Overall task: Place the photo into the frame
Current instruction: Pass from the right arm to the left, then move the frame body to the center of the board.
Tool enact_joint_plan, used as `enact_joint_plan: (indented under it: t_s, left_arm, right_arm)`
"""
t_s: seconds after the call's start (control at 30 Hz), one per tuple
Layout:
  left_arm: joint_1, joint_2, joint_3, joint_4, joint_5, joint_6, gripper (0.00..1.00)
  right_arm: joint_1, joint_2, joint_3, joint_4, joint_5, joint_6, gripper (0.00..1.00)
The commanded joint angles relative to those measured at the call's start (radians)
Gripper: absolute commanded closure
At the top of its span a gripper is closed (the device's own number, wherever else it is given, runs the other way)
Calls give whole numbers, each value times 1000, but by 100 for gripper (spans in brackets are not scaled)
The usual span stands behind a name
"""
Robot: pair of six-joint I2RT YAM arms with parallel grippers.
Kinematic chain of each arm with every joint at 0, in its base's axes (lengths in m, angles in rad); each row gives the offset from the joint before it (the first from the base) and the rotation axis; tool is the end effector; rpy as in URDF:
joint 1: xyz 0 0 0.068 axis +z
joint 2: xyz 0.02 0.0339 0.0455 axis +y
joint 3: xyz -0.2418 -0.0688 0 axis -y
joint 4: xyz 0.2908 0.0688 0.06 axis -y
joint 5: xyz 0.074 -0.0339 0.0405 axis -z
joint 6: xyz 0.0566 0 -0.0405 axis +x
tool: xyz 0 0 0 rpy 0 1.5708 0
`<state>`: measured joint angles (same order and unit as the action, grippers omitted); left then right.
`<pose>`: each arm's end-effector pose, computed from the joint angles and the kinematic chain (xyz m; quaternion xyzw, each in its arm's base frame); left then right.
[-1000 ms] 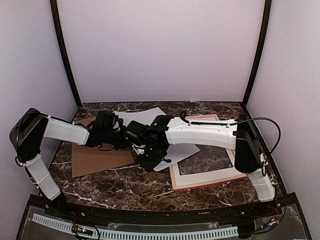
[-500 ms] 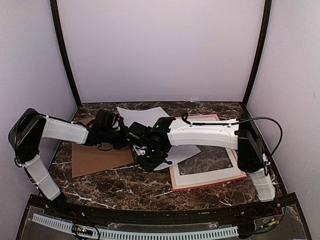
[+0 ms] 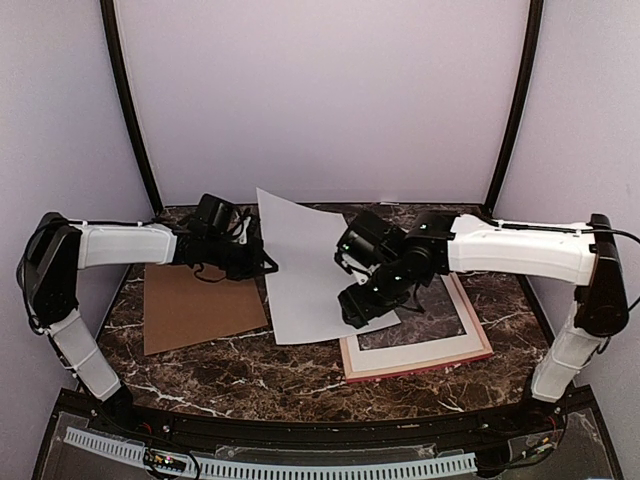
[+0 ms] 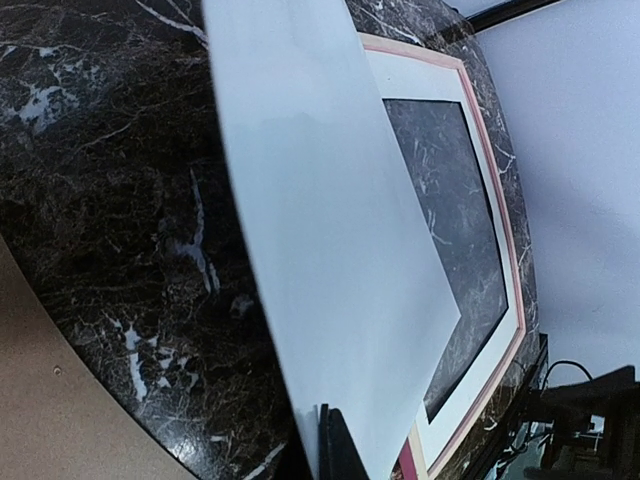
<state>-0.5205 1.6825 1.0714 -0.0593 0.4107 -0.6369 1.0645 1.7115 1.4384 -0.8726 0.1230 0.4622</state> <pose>0.3516 -0.2276 0.1579 0.0373 0.8851 -0.3867 0.2562 0.2019 0.3498 0.2137 -0.2770 0.9356 0.1022 0.1937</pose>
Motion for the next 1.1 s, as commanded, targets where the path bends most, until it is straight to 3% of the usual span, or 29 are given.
enact_joint_plan:
  t_s: [0.0,0.3,0.6,0.8,1.07]
  left_arm:
    - [7,-59,54,-123,44,95,100]
    - [8,-82,101,-204,66,165,100]
    - [8,-89,111,-228,60,178,100]
    - [8,-90,116,-234,58,182,100]
    - [8,-76,121,-228,52,180,100]
  right_arm:
    - [-98,-116,-157,50,10,33,32]
    - [-497,-305,-374,157,26,-61,34]
    - [-836,-250,-423,287,-82,-175,35]
    - [-959,-166,-444,345,-163,-209,38]
    - [-989,-84,-466,399,-289,-216,41]
